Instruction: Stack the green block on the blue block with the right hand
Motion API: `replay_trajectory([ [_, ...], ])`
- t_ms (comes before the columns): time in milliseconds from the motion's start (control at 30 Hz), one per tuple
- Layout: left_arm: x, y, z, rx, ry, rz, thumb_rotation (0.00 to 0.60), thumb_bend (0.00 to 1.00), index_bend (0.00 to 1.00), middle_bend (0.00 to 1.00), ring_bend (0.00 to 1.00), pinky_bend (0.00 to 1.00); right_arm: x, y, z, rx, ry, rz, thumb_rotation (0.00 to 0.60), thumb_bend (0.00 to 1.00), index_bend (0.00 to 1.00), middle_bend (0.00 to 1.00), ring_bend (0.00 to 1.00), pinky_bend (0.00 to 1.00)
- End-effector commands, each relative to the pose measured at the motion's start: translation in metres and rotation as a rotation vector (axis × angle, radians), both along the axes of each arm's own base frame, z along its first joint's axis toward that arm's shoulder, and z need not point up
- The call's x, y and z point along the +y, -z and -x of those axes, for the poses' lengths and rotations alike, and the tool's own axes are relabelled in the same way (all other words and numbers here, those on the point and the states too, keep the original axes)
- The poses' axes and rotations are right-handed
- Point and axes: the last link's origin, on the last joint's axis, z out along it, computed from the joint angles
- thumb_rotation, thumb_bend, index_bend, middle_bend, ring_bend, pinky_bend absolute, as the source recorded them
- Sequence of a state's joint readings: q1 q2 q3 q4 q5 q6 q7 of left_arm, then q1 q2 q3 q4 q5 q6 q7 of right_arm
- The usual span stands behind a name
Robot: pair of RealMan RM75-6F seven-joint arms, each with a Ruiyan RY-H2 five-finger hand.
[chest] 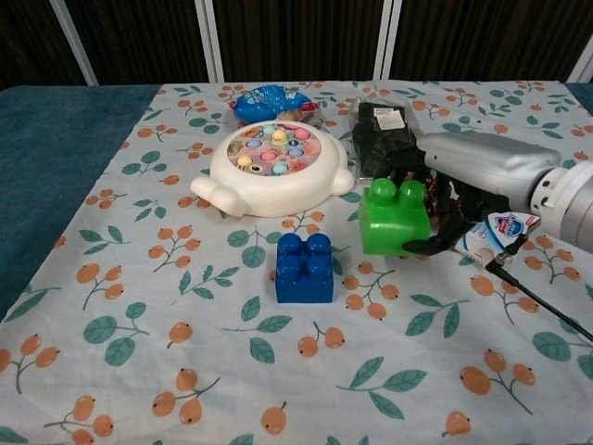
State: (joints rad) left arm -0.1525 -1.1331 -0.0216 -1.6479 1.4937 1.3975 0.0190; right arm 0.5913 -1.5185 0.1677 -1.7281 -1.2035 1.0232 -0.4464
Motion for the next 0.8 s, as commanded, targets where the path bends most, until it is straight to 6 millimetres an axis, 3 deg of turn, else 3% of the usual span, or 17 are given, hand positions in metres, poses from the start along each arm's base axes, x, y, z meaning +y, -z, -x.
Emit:
replay_trajectory([
  [33,0.0,0.0,0.0,0.0,0.001,0.0,0.6,0.07,0.0,0.0,0.0,0.03,-0.005,-0.008,-0.014,-0.004,-0.012,0.011,0.6,0.49,0.56,0.48,0.47,0.5],
  [333,0.001,-0.001,0.0,-0.008,-0.005,0.004,0.6,0.07,0.0,0.0,0.0,0.03,-0.006,0.003,-0.056,0.005,-0.034,-0.017,0.6,0.49,0.55,0.48,0.47,0.5],
  [800,0.001,-0.001,0.0,-0.02,-0.015,0.018,0.6,0.07,0.0,0.0,0.0,0.03,-0.011,0.034,-0.082,0.083,0.0,-0.018,0.6,0.49,0.55,0.48,0.47,0.5],
])
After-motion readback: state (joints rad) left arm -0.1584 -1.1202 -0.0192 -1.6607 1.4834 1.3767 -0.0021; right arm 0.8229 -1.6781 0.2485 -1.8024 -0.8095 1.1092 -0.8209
